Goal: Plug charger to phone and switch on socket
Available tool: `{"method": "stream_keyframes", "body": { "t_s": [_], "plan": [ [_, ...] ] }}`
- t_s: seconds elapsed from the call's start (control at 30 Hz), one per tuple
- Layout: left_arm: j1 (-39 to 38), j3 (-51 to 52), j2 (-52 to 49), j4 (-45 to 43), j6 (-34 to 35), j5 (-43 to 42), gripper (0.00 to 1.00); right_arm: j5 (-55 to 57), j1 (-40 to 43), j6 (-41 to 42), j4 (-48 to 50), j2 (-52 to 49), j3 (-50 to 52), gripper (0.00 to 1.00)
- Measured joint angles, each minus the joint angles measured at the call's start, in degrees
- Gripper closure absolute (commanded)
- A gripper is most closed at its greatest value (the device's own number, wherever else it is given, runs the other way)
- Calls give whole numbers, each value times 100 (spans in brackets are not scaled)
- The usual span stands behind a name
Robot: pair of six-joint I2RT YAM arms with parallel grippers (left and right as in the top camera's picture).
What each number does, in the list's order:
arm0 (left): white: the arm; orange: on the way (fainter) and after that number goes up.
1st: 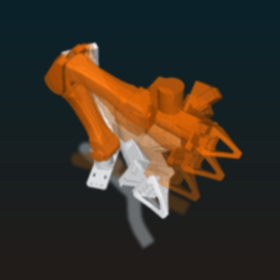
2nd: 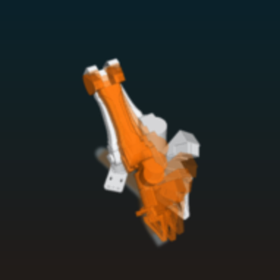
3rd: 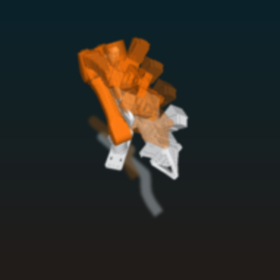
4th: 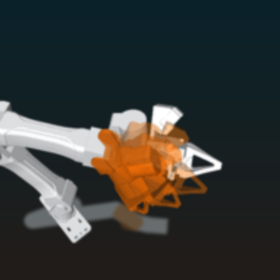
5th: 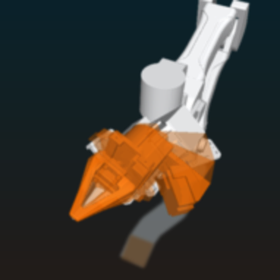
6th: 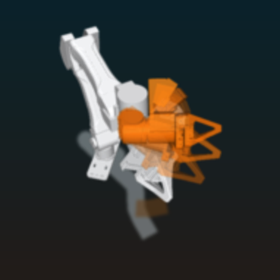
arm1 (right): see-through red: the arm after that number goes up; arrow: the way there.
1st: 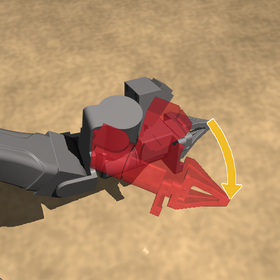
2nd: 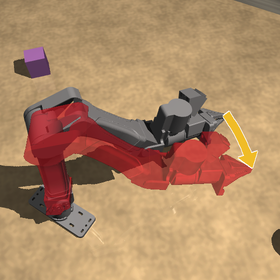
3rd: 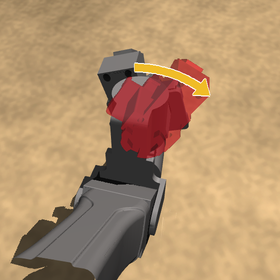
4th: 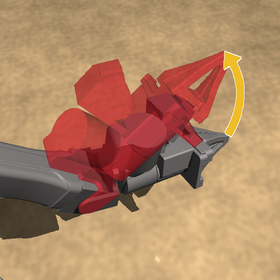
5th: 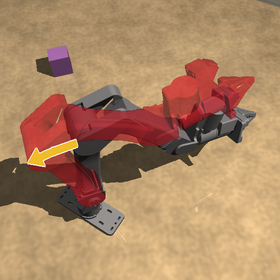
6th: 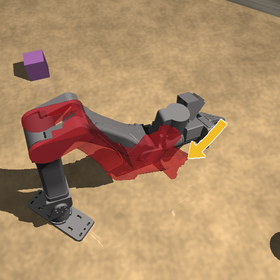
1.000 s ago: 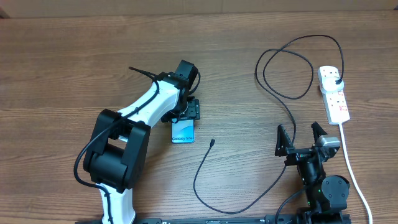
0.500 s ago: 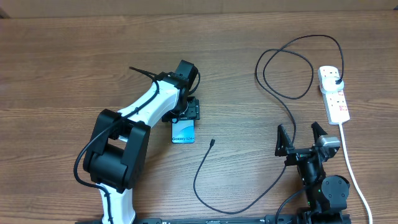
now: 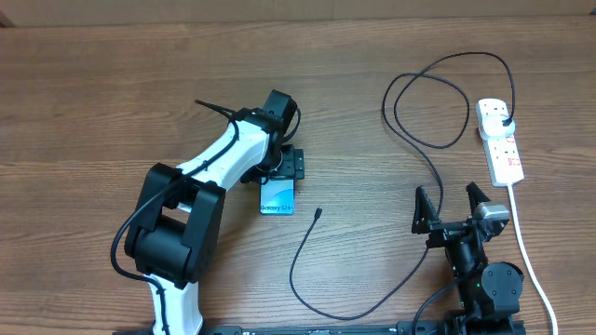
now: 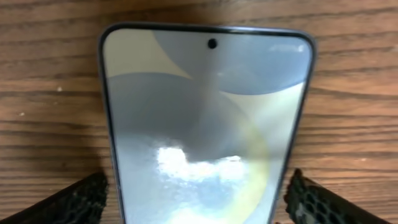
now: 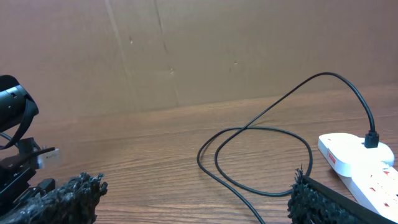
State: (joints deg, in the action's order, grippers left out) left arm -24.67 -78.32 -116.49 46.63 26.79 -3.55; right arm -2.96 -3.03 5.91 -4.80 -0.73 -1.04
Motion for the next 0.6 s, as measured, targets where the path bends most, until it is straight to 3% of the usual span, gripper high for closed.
{"method": "stream_keyframes", "body": {
  "t_s": [0.13,0.43,0.5,0.6],
  "plan": [
    [0,-11,0,50,0,-50,7,2,-2,0,2,0,0,0],
    [-46,-9,0,85,2,81,0,0,0,0,2,0,0,0],
    [-76,-7,-4,83,2,173,7,0,0,-2,0,0,0,0],
    [-85,-4,-17,136,0,297,8,0,0,-2,2,0,0,0]
  ]
}}
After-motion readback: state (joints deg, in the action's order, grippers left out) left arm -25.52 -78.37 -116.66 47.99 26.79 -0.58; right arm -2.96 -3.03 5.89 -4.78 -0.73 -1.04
